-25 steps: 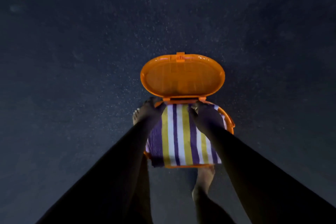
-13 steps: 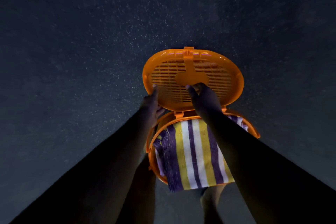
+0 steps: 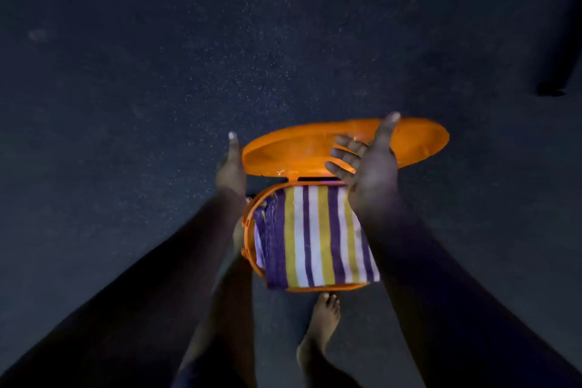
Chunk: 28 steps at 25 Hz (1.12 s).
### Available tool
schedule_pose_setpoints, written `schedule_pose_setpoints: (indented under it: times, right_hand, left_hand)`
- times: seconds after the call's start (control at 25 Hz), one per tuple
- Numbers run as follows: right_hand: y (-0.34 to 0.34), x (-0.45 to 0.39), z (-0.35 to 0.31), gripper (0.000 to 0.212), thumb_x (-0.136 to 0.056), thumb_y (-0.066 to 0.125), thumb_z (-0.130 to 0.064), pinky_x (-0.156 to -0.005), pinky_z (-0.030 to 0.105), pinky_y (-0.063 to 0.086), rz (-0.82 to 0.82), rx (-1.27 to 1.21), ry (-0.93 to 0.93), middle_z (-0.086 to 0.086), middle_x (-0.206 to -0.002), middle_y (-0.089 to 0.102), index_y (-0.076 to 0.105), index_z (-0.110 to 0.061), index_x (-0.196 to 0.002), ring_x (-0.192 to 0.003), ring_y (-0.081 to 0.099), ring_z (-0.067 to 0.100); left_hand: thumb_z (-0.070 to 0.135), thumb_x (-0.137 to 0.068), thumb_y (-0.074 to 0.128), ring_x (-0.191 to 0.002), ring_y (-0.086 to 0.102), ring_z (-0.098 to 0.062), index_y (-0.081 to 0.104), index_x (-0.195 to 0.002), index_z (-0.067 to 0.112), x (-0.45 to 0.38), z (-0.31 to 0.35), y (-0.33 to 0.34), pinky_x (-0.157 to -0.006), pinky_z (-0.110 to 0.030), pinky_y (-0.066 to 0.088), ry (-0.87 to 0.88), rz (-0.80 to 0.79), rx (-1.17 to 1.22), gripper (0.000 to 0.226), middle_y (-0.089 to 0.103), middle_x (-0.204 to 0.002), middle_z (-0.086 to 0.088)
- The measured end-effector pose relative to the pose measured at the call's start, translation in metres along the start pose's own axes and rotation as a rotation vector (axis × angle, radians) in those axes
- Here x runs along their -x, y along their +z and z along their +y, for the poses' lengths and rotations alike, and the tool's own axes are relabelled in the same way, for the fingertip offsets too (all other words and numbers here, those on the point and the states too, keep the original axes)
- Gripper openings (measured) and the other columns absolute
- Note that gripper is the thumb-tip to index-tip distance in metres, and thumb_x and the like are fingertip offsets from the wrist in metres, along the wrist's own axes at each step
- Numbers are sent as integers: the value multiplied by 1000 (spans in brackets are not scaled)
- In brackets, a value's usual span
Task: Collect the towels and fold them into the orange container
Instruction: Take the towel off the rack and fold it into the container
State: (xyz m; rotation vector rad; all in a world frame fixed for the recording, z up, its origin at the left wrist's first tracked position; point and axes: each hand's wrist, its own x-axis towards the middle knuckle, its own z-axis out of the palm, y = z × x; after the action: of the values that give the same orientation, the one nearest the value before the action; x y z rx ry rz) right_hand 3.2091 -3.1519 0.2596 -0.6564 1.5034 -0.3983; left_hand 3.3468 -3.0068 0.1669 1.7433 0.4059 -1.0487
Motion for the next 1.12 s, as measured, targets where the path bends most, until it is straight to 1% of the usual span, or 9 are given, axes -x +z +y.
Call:
schedule_pose_setpoints:
  times: [0.08, 0.12, 0.2, 0.28, 0.36, 0.52, 0.72, 0.88, 1.12]
  right_hand:
    - [-34, 35, 20, 53, -94, 49, -69, -73, 43, 64, -43, -16, 32, 5, -94, 78, 63, -21, -111, -81, 74, 21]
    - [-52, 49, 34, 48, -96, 54, -61, -70, 41, 63, -63, -7, 46, 5, -91, 77, 63, -17, -112, -76, 73, 20]
    - [-85, 76, 70, 48, -98, 57, -54, -63, 38, 62, -66, 15, 103, 6, -82, 76, 65, -9, -112, -69, 71, 19]
    - [-112, 94, 112, 41, -99, 57, -50, -57, 35, 59, -39, 26, 161, 7, -76, 73, 66, -10, -98, -65, 69, 20]
    - [-136, 104, 160, 43, -100, 56, -48, -51, 31, 56, -22, 45, 219, 7, -74, 70, 64, -7, -93, -61, 66, 19]
    - [-168, 87, 256, 47, -100, 52, -52, -46, 27, 52, 42, 75, 364, 8, -74, 69, 63, -8, -89, -54, 66, 17]
    - [-181, 40, 333, 40, -102, 52, -49, -49, 30, 55, 91, 56, 445, 7, -76, 67, 60, -14, -84, -57, 67, 19]
    - [-183, 7, 363, 35, -104, 46, -49, -53, 32, 55, 37, 58, 498, 6, -90, 69, 58, -18, -94, -75, 71, 20]
    - [-188, -10, 378, 32, -105, 50, -41, -55, 34, 59, 127, -30, 504, 9, -110, 70, 59, -12, -115, -88, 71, 20]
  left_hand:
    - [64, -90, 63, -86, 66, -6, 75, -86, 23, 33, -12, -9, -91, -30, 48, 195, 15, -102, 42, 72, -87, 6]
    - [48, -94, 67, -79, 63, -3, 74, -81, 24, 48, -21, -12, -86, -28, 46, 283, -26, -143, 27, 68, -80, 8]
    - [41, -90, 68, -78, 62, -2, 75, -84, 27, 77, -45, -19, -82, -27, 46, 383, -113, -302, 16, 70, -82, 9]
    - [53, -84, 62, -94, 66, -7, 75, -97, 29, 96, -75, -25, -93, -32, 48, 489, -160, -627, 30, 73, -98, 9]
    - [67, -83, 47, -121, 60, -15, 73, -116, 28, 107, -118, -28, -112, -44, 38, 622, -188, -1007, 57, 70, -124, 5]
    - [73, -85, 20, -154, 24, -23, 47, -152, 29, 104, -210, -25, -124, -55, 12, 664, -253, -1432, 84, 33, -164, -1]
    - [61, -92, 31, -156, 17, -31, 30, -160, 21, 67, -297, -11, -122, -58, 17, 827, -229, -1632, 78, 13, -170, -11]
    - [58, -93, 51, -157, 9, -30, 18, -162, 21, 37, -324, 12, -123, -60, 16, 954, -238, -1666, 85, 7, -171, -12]
    - [61, -96, 46, -158, 5, -31, 14, -163, 23, 24, -338, 16, -123, -61, 11, 1049, -174, -1669, 84, 5, -171, -12]
